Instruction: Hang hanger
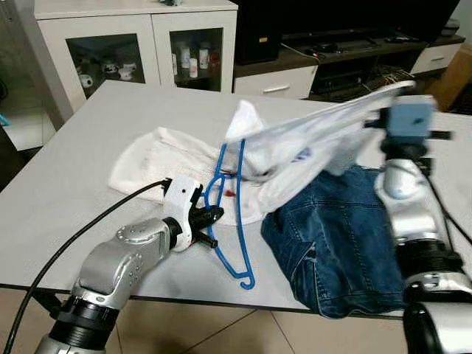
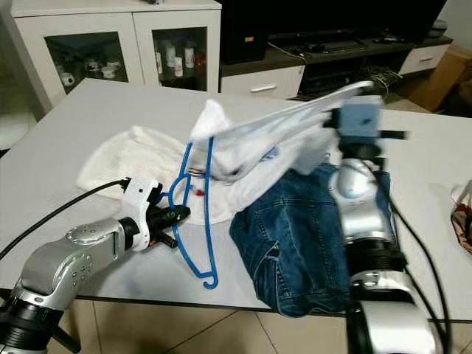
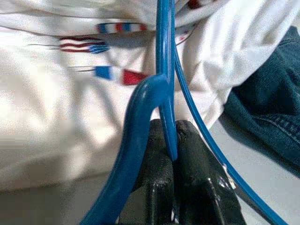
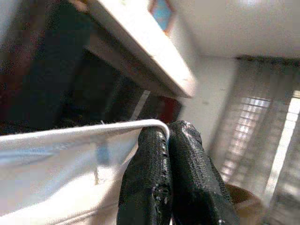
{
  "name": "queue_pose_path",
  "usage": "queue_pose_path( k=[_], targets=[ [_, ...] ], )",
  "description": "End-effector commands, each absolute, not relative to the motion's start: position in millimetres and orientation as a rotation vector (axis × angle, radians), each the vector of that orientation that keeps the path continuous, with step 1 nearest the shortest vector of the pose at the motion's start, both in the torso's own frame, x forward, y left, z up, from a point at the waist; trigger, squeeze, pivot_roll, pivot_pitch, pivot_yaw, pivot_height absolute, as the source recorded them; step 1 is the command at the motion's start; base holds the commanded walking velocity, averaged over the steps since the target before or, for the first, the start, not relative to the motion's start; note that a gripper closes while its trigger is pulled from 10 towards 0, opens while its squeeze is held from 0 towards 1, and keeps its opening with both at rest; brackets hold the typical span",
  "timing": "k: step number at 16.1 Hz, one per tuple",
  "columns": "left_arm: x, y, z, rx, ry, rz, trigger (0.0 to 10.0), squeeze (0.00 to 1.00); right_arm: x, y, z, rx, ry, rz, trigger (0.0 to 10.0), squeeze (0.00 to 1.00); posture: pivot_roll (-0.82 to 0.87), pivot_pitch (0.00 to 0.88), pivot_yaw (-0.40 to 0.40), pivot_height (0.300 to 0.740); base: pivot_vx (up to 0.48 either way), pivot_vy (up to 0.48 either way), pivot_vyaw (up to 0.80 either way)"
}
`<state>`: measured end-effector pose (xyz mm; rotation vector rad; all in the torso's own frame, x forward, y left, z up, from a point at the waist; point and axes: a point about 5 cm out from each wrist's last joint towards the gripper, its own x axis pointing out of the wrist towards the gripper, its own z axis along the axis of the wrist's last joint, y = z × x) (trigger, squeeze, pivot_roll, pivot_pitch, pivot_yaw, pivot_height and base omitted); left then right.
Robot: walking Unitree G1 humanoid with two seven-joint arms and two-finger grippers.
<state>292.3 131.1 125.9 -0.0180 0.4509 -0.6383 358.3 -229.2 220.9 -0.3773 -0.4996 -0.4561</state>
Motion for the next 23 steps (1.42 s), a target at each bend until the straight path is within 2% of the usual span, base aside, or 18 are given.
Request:
queue_pose_path(
  k=[1, 4, 5, 6, 7, 9, 13, 17, 21, 23],
  targets=[
    [290.9, 132.0, 122.0, 0.044, 0.477, -0.636, 10.0, 0.0, 353.2, -248.3, 231.3, -0.387, -0.52, -0.573, 0.0, 0.0, 0.1, 0.021, -0.047, 0.74, 0.0, 0.0, 0.0],
    [279.4, 119.2, 130.5, 0.086, 0.389, -0.799, 10.0, 0.0, 348.1, -263.1, 226.5, -0.431, -0.484, -0.675, 0.0, 0.0, 0.1, 0.028, -0.051, 0.74, 0.0, 0.0, 0.0],
    [267.3, 114.5, 135.0, 0.132, 0.354, -0.933, 10.0, 0.0, 347.4, -264.3, 222.1, -0.446, -0.463, -0.688, 0.0, 0.0, 0.1, 0.031, -0.055, 0.74, 0.0, 0.0, 0.0],
    [253.6, 117.5, 138.4, 0.245, 0.322, -1.084, 10.0, 0.0, 347.7, -262.3, 217.5, -0.451, -0.446, -0.685, 0.0, 0.0, 0.1, 0.034, -0.058, 0.74, 0.0, 0.0, 0.0],
    [246.2, 124.1, 138.7, 0.313, 0.331, -1.16, 10.0, 0.0, 347.7, -260.4, 215.5, -0.452, -0.44, -0.685, 0.0, 0.0, 0.1, 0.035, -0.059, 0.74, 0.0, 0.0, 0.0],
    [239.0, 134.7, 138.2, 0.376, 0.364, -1.234, 10.0, 0.0, 347.9, -260.8, 214.0, -0.446, -0.428, -0.699, 0.0, 0.0, 0.1, 0.036, -0.059, 0.74, 0.0, 0.0, 0.0],
    [243.3, 155.8, 125.3, 0.516, 0.447, -1.185, 10.0, 0.0, 341.3, -287.7, 214.2, -0.388, -0.38, -0.841, 0.0, 0.0, 0.1, 0.035, -0.058, 0.74, 0.0, 0.0, 0.0],
    [273.9, 159.9, 111.9, 0.501, 0.529, -0.83, 10.0, 0.0, 335.5, -296.7, 230.0, -0.379, -0.448, -0.883, 0.0, 0.0, 0.1, 0.036, -0.056, 0.74, 0.0, 0.0, 0.0],
    [276.6, 160.9, 115.6, 0.506, 0.506, -0.824, 9.8, 0.0, 333.0, -312.4, 230.6, -0.404, -0.424, -0.943, 0.0, 0.0, 0.1, 0.033, -0.058, 0.74, 0.0, 0.0, 0.0],
    [283.3, 166.6, 121.0, 0.474, 0.472, -0.754, 9.9, 0.0, 337.5, -311.0, 223.0, -0.411, -0.37, -0.889, 0.0, 0.0, 0.1, 0.033, -0.058, 0.74, 0.0, 0.0, 0.0]
  ],
)
